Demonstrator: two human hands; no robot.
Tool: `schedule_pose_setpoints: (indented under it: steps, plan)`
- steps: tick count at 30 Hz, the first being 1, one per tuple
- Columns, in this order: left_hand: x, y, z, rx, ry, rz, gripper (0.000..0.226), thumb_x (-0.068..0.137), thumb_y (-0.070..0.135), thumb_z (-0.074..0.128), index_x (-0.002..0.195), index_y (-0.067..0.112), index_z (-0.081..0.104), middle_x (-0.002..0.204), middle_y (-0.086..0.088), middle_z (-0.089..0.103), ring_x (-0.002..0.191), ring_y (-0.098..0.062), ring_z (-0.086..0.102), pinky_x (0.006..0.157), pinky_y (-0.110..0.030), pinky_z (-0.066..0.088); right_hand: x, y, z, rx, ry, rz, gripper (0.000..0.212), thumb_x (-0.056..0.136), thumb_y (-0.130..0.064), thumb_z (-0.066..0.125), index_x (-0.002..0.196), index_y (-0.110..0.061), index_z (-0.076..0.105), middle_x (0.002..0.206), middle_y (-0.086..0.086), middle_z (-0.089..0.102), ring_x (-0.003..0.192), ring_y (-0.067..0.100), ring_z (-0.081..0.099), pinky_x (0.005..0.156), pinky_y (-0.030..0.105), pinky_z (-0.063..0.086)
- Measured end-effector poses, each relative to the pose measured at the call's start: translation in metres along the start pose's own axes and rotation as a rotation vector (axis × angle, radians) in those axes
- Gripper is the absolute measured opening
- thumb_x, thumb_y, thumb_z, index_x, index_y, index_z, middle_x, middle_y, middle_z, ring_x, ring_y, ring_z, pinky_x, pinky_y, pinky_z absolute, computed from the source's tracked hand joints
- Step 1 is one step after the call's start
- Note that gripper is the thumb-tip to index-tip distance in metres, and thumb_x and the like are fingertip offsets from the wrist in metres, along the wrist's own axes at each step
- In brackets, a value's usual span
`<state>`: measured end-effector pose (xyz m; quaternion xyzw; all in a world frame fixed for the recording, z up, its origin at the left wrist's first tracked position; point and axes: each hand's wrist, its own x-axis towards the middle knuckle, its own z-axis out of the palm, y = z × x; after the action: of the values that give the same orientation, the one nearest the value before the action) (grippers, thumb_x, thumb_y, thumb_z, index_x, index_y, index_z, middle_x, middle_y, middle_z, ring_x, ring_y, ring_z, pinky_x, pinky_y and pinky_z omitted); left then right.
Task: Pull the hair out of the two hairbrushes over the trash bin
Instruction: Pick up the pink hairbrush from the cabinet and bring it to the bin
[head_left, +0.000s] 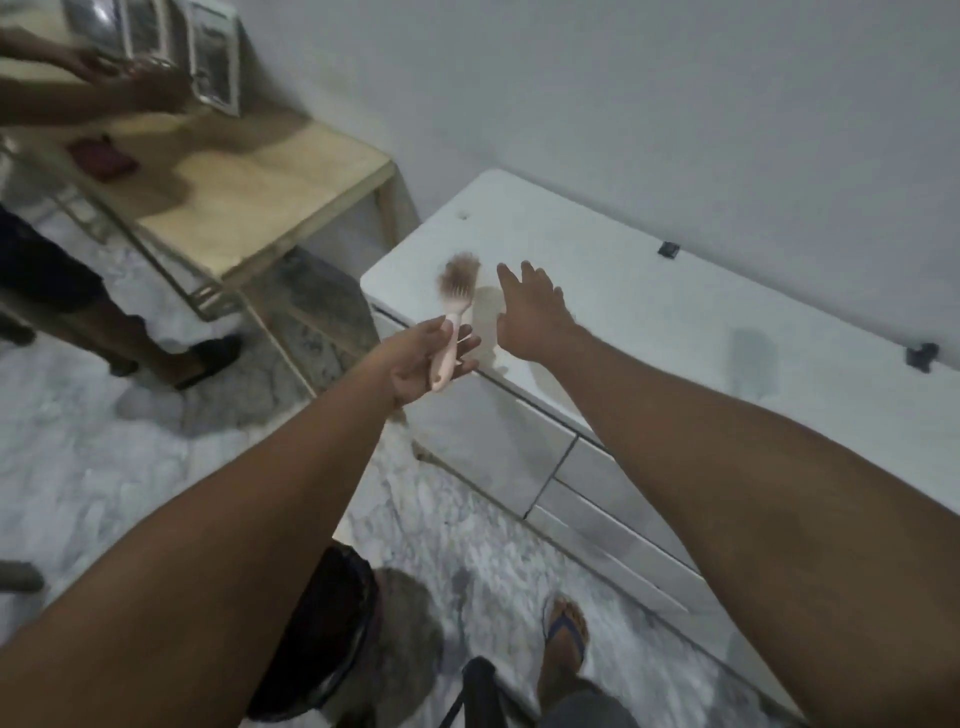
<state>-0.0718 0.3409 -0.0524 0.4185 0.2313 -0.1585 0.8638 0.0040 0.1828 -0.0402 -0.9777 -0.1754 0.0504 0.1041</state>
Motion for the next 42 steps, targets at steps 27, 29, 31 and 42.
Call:
schedule_pose_setpoints:
  steps: [27, 29, 31, 42]
  plan:
    - [-0.136, -0.361, -0.466, -0.565, 0.668, 0.127, 0.045, 0.100, 0.004, 0.046, 0.144, 0.008, 0.040, 0.119, -0.007, 0.060, 0.107, -0.023, 0.061, 0.082, -0.043, 0.052, -0.172, -0.273, 0.502, -0.107, -0.580, -0.754, 0.068, 0.095, -0.024, 0.049, 0.155, -0.014, 0.016, 0.160, 0.017, 0.018, 0.148, 0.036, 0.019, 0.119, 0.050, 0.024]
    - [-0.133, -0.379, -0.472, -0.569, 0.679, 0.145, 0.044, 0.099, 0.003, 0.047, 0.143, 0.008, 0.041, 0.118, -0.008, 0.061, 0.106, -0.023, 0.062, 0.083, -0.043, 0.053, -0.177, -0.267, 0.515, -0.104, -0.580, -0.745, 0.068, 0.096, -0.023, 0.049, 0.155, -0.015, 0.016, 0.161, 0.017, 0.017, 0.148, 0.035, 0.019, 0.120, 0.050, 0.024]
    - [-0.136, -0.392, -0.468, -0.564, 0.697, 0.169, 0.045, 0.099, 0.003, 0.047, 0.143, 0.009, 0.041, 0.118, -0.008, 0.062, 0.104, -0.023, 0.063, 0.080, -0.043, 0.055, -0.184, -0.262, 0.517, -0.088, -0.564, -0.749, 0.068, 0.096, -0.023, 0.050, 0.155, -0.014, 0.017, 0.161, 0.016, 0.019, 0.148, 0.034, 0.020, 0.119, 0.049, 0.026]
    - [-0.159, -0.394, -0.450, -0.530, 0.685, 0.274, 0.044, 0.097, 0.000, 0.051, 0.140, 0.006, 0.046, 0.125, -0.013, 0.062, 0.101, -0.025, 0.067, 0.080, -0.044, 0.058, -0.213, -0.274, 0.481, 0.368, -0.510, -0.628, 0.051, 0.095, -0.029, 0.059, 0.141, -0.008, 0.050, 0.132, 0.012, 0.062, 0.127, 0.027, 0.054, 0.106, 0.030, 0.038]
